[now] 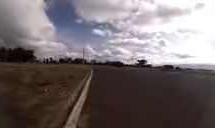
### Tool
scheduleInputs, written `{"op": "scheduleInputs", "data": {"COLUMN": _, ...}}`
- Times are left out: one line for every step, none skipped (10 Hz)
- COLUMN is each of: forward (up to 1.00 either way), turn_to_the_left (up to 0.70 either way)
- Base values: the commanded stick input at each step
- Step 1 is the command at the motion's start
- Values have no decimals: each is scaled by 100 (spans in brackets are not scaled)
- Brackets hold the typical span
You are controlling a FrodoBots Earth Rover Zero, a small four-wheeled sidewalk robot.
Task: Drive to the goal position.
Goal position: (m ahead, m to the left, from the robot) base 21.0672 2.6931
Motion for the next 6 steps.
{"op": "scheduleInputs", "data": {"forward": 100, "turn_to_the_left": 0}}
{"op": "scheduleInputs", "data": {"forward": 99, "turn_to_the_left": 0}}
{"op": "scheduleInputs", "data": {"forward": 99, "turn_to_the_left": 0}}
{"op": "scheduleInputs", "data": {"forward": 100, "turn_to_the_left": 0}}
{"op": "scheduleInputs", "data": {"forward": 100, "turn_to_the_left": 0}}
{"op": "scheduleInputs", "data": {"forward": 99, "turn_to_the_left": 0}}
